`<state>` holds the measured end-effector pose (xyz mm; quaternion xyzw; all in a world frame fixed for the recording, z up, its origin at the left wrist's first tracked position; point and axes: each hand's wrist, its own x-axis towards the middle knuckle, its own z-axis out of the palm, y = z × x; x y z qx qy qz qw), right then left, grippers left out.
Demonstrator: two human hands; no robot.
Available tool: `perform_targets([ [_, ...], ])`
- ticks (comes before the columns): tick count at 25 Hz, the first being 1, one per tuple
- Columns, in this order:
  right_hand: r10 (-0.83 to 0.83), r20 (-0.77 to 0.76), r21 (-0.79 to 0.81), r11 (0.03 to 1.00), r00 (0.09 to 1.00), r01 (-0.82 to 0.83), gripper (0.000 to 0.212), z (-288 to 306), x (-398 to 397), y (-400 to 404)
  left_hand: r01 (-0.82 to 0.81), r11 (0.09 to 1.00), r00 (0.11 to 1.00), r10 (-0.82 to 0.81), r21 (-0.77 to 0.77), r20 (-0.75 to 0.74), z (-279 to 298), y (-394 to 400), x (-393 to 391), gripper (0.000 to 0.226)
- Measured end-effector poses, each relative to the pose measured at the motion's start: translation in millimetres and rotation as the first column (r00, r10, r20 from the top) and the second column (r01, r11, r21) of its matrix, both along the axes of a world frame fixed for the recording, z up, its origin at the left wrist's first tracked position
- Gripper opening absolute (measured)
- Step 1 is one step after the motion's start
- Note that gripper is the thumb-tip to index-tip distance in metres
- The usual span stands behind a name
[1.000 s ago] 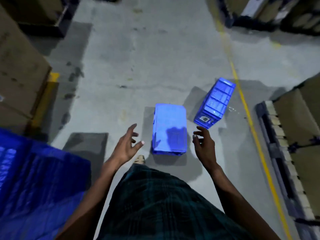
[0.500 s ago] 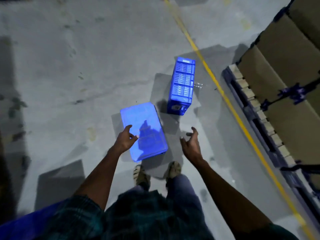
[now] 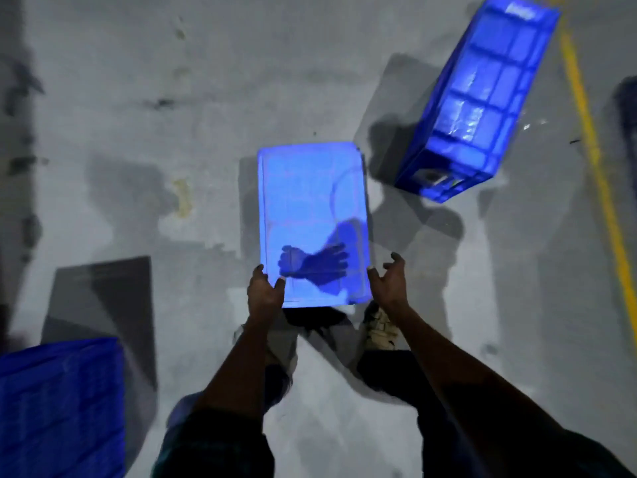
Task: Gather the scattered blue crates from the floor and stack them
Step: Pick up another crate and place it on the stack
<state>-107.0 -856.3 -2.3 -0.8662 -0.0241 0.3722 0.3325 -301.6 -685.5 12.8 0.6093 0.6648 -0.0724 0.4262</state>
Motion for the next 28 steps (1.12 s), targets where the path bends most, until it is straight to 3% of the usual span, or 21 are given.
perform_targets([
  [5, -0.06, -0.215, -0.152, 0.988, 0.975, 0.027, 0.063, -146, -13, 0, -0.152, 0.982, 0.983, 0.14, -0.108, -0.117, -124, -4, -25, 0.09],
  [8, -0.122, -0.273, -0.186, 0.98, 0.954, 0.072, 0.06, -179, -20, -7, -0.257, 0.936, 0.966, 0.251, -0.239, -0.056, -189, -4, -62, 0.093],
  [10, -0.145, -0.258, -0.209, 0.974, 0.955, 0.092, 0.056, -174, -20, -6, -0.265, 0.939, 0.964, 0.265, -0.221, -0.031, -218, 0, -85, 0.101],
  [12, -0.134, -0.237, -0.203, 0.976, 0.962, 0.086, 0.048, -158, -15, -10, -0.279, 0.934, 0.96, 0.279, -0.223, -0.033, -199, 1, -82, 0.096],
  [14, -0.101, -0.208, -0.174, 0.983, 0.973, 0.065, 0.047, -131, -10, -14, -0.194, 0.96, 0.98, 0.182, -0.204, -0.076, -129, -1, -55, 0.079],
  [16, -0.033, -0.14, -0.138, 0.99, 0.99, 0.013, 0.054, -96, -7, -18, -0.043, 0.991, 0.981, 0.018, -0.127, -0.192, -91, -7, -43, 0.069],
  [18, 0.003, -0.06, -0.092, 0.996, 0.998, -0.008, 0.057, -54, -3, -21, 0.025, 1.0, 0.967, -0.025, -0.002, -0.254, -58, -11, -37, 0.058],
  [21, -0.021, 0.005, -0.002, 1.0, 1.0, 0.021, 0.051, 6, 3, -26, -0.042, 0.996, 0.985, 0.055, 0.082, -0.162, -5, -14, -33, 0.054],
  [24, 0.012, -0.043, 0.014, 1.0, 0.999, -0.011, 0.046, 62, 4, -27, -0.159, 0.986, 0.978, 0.163, 0.041, -0.127, 41, -16, -36, 0.052],
  [28, 0.012, -0.034, 0.027, 1.0, 0.999, -0.011, 0.036, 92, 4, -13, -0.312, 0.95, 0.95, 0.312, 0.008, 0.001, 74, -2, -32, 0.05],
])
